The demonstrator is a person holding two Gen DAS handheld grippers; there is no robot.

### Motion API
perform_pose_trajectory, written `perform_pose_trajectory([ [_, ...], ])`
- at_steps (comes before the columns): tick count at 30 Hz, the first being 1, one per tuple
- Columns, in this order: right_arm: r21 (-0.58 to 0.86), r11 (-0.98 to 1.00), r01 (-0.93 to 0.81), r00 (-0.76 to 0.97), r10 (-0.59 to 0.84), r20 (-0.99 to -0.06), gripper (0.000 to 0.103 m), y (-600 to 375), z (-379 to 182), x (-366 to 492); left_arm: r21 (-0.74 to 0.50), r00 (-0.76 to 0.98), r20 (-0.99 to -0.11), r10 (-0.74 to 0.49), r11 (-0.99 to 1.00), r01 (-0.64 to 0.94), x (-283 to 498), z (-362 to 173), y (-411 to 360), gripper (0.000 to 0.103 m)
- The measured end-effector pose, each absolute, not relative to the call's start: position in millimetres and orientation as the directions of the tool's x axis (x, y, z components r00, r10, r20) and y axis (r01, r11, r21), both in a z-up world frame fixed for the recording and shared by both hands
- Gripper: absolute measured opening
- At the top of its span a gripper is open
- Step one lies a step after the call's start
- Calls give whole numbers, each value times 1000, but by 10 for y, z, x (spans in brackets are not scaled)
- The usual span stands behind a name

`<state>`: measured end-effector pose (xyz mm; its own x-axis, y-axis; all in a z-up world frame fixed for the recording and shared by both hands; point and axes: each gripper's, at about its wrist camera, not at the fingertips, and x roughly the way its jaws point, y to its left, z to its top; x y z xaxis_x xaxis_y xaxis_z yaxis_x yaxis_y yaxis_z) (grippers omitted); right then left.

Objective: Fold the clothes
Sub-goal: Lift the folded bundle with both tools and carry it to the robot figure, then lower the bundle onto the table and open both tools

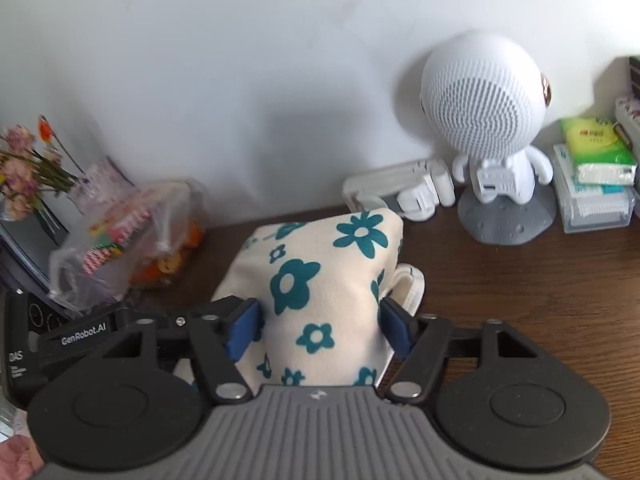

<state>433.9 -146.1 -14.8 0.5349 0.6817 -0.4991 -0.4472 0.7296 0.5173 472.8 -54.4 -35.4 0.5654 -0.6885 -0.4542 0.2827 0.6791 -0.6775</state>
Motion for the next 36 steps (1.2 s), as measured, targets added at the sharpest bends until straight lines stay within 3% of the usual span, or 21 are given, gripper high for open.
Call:
perform_pose_trajectory([
  [5, 475, 759, -445, 655, 637, -406, 70, -1651, 163, 4172, -491, 708, -376, -598, 776, 395, 4391, 61, -537, 68],
  [6, 462, 760, -457, 669, 636, -385, 66, -1621, 219, 4151, -450, 718, -363, -594, 786, 423, 4327, 132, -590, 63],
  [7, 448, 760, -471, 671, 638, -378, 54, -1554, 251, 4138, -405, 725, -358, -589, 797, 448, 4266, 192, -654, 57],
  [9, 412, 767, -492, 674, 635, -378, 34, -1406, 288, 4119, -294, 717, -408, -566, 825, 483, 4167, 204, -865, 29],
  [11, 344, 800, -491, 676, 599, -429, 26, -1195, 202, 4130, -220, 694, -464, -550, 831, 511, 4106, 109, -1056, 13],
  [16, 248, 843, -477, 680, 533, -504, 26, -938, -141, 4159, -129, 686, -531, -497, 848, 514, 4102, -177, -1324, 13],
  [20, 300, 830, -470, 678, 557, -480, 26, -1032, -305, 4146, -130, 688, -534, -492, 852, 508, 4136, -230, -1362, 13],
  [24, 226, 844, -486, 693, 530, -489, 26, -938, -268, 4086, -135, 691, -514, -507, 844, 519, 4103, -230, -1344, 13],
  [26, 266, 830, -490, 693, 556, -459, 30, -1000, -198, 4062, -145, 699, -480, -531, 833, 533, 3943, -119, -1191, 22],
  [28, 333, 801, -497, 694, 598, -402, 44, -1114, -82, 4007, -135, 719, -435, -543, 828, 544, 3799, -17, -1088, 47],
  [29, 341, 791, -508, 697, 610, -377, 44, -1159, -20, 3951, -117, 739, -409, -535, 835, 538, 3703, 40, -1038, 64],
  [30, 334, 783, -525, 698, 620, -358, 44, -1193, 49, 3876, -100, 761, -386, -521, 844, 527, 3600, 91, -978, 73],
  [32, 307, 774, -554, 700, 632, -332, 50, -1256, 171, 3706, -79, 797, -342, -499, 860, 504, 3379, 188, -846, 86],
  [34, 297, 767, -569, 707, 641, -300, 73, -1351, 261, 3506, -78, 817, -307, -489, 868, 490, 3143, 264, -704, 94],
  [36, 290, 758, -584, 708, 650, -274, 85, -1443, 319, 3305, -76, 831, -290, -474, 877, 474, 2922, 309, -584, 100],
])
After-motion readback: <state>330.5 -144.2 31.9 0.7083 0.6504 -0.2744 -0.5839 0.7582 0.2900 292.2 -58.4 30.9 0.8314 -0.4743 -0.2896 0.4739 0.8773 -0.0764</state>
